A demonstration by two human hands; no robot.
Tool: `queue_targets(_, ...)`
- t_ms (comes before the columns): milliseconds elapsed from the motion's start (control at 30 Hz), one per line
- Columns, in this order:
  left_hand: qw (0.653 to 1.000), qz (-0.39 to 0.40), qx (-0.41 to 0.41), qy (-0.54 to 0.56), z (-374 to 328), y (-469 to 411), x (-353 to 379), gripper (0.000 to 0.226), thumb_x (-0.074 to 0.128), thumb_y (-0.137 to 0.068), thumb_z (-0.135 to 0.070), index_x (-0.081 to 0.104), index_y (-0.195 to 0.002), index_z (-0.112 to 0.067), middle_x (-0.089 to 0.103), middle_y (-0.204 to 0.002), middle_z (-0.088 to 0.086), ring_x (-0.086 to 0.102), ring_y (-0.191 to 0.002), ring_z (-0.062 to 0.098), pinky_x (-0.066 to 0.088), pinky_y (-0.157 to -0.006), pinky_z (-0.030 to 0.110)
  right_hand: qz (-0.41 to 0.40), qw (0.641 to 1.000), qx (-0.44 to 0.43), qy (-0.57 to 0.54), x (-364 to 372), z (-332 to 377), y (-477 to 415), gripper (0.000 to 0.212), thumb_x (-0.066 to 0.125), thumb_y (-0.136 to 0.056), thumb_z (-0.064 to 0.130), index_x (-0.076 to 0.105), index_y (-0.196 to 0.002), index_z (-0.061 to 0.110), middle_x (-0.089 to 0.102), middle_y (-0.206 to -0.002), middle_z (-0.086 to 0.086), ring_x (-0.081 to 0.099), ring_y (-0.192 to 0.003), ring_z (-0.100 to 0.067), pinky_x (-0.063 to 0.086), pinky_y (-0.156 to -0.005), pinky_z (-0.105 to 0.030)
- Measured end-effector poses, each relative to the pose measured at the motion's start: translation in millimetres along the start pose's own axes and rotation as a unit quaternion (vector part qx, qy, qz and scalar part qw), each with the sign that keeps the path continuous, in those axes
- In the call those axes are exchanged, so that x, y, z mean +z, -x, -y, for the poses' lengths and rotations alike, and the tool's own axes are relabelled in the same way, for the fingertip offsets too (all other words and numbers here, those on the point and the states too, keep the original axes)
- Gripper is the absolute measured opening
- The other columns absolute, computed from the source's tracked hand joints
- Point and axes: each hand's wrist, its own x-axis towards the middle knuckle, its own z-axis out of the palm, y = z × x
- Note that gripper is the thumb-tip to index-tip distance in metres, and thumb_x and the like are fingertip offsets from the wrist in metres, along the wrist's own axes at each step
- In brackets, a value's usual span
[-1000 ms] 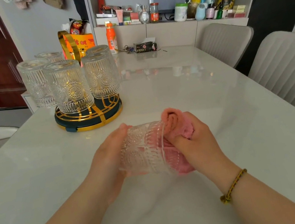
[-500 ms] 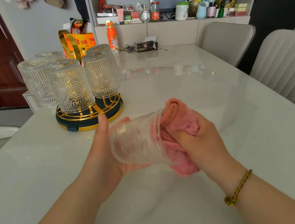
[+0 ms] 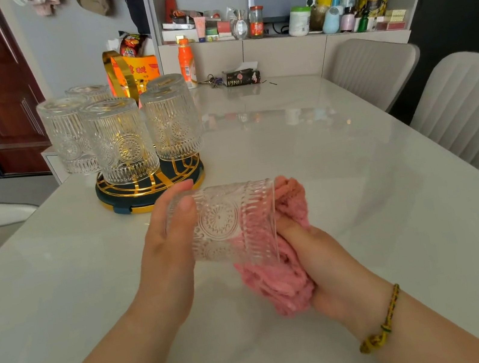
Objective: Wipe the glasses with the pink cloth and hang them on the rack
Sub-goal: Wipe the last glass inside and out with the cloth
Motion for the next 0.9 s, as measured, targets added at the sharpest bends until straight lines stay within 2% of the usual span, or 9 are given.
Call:
queue_targets(67, 0.998, 0.032, -0.044, 0.037, -1, -1, 4, 0.034, 0.060, -0.066, -0.044, 0.058, -0.099, -0.038, 0.067, -0.087, -0.018, 0.064, -0.081, 0.000, 0.052, -0.067, 0.023, -0.049, 0.994, -0.078, 0.061, -5, 2, -3, 0.015, 0.060, -0.083, 0.019, 0.066, -0.095, 0.013, 0.072, -0.089, -0.009, 0.068, -0.075, -0.017, 0.057, -0.065, -0.025)
queue_targets(133, 0.990, 0.068, -0.107, 0.057, -2, -1, 6, 0.053, 0.039, -0.065, -0.055, 0.053, -0.111, -0.034, 0.066, -0.101, -0.013, 0.063, -0.092, 0.006, 0.053, -0.071, 0.031, -0.097, 0.973, -0.158, 0.136, -9, 6, -5, 0.007, 0.064, -0.079, 0.012, 0.065, -0.083, 0.018, 0.070, -0.082, -0.005, 0.066, -0.074, -0.014, 0.055, -0.069, -0.026)
queue_targets(233, 0.963, 0.149, -0.210, 0.078, -6, 0, 3, 0.068, 0.028, -0.061, -0.065, 0.060, -0.107, -0.026, 0.072, -0.104, -0.003, 0.068, -0.094, 0.015, 0.058, -0.072, 0.035, -0.109, 0.923, -0.282, 0.240, -12, 16, -1, 0.023, 0.071, -0.073, 0.007, 0.058, -0.072, 0.026, 0.064, -0.065, 0.011, 0.058, -0.059, 0.005, 0.047, -0.058, -0.009)
queue_targets(333, 0.941, 0.170, -0.287, 0.053, 0, -1, -3, 0.065, 0.032, -0.063, -0.067, 0.064, -0.104, -0.028, 0.072, -0.100, 0.002, 0.071, -0.082, 0.018, 0.059, -0.059, 0.033, -0.080, 0.878, -0.340, 0.327, -14, 20, 5, 0.024, 0.065, -0.062, 0.015, 0.053, -0.072, 0.033, 0.062, -0.068, 0.027, 0.054, -0.060, 0.008, 0.040, -0.055, -0.004)
queue_targets(400, 0.942, 0.162, -0.291, 0.033, 3, 0, -3, 0.057, 0.036, -0.069, -0.063, 0.064, -0.103, -0.026, 0.073, -0.090, 0.002, 0.070, -0.070, 0.015, 0.055, -0.047, 0.028, -0.084, 0.876, -0.347, 0.325, -17, 19, 4, 0.025, 0.063, -0.060, 0.015, 0.053, -0.074, 0.034, 0.061, -0.070, 0.031, 0.055, -0.062, 0.009, 0.040, -0.056, -0.004)
queue_targets(567, 0.986, 0.082, -0.142, 0.022, 5, 0, 5, 0.036, 0.048, -0.081, -0.054, 0.060, -0.101, -0.027, 0.074, -0.087, -0.006, 0.070, -0.078, 0.009, 0.059, -0.060, 0.032, -0.099, 0.938, -0.250, 0.217, -15, 11, -9, 0.022, 0.068, -0.074, 0.007, 0.060, -0.082, 0.026, 0.066, -0.080, 0.011, 0.060, -0.069, 0.002, 0.048, -0.064, -0.013)
queue_targets(667, 0.996, 0.051, -0.080, 0.000, 5, -1, 2, 0.061, 0.055, -0.061, -0.061, 0.055, -0.114, -0.030, 0.068, -0.105, -0.006, 0.068, -0.089, 0.009, 0.058, -0.063, 0.030, -0.041, 0.991, -0.082, 0.095, -9, 1, -9, 0.020, 0.063, -0.082, 0.022, 0.063, -0.098, 0.011, 0.067, -0.084, -0.009, 0.063, -0.057, -0.012, 0.048, -0.046, -0.020)
queue_targets(767, 0.998, 0.033, -0.048, -0.007, 7, -2, 0, 0.070, 0.051, -0.049, -0.064, 0.053, -0.113, -0.036, 0.063, -0.112, -0.005, 0.066, -0.095, 0.010, 0.058, -0.067, 0.032, 0.005, 0.999, 0.006, 0.031, -9, 0, -6, 0.027, 0.056, -0.086, 0.026, 0.064, -0.102, 0.006, 0.072, -0.080, -0.008, 0.068, -0.062, -0.015, 0.054, -0.051, -0.021)
queue_targets(900, 0.999, 0.015, -0.033, -0.007, 6, -5, -3, 0.070, 0.053, -0.051, -0.061, 0.052, -0.116, -0.033, 0.061, -0.113, -0.003, 0.062, -0.099, 0.015, 0.055, -0.070, 0.038, 0.039, 0.999, -0.007, 0.001, -9, 3, -8, 0.024, 0.054, -0.087, 0.020, 0.062, -0.107, 0.010, 0.072, -0.088, -0.008, 0.069, -0.072, -0.016, 0.057, -0.061, -0.024)
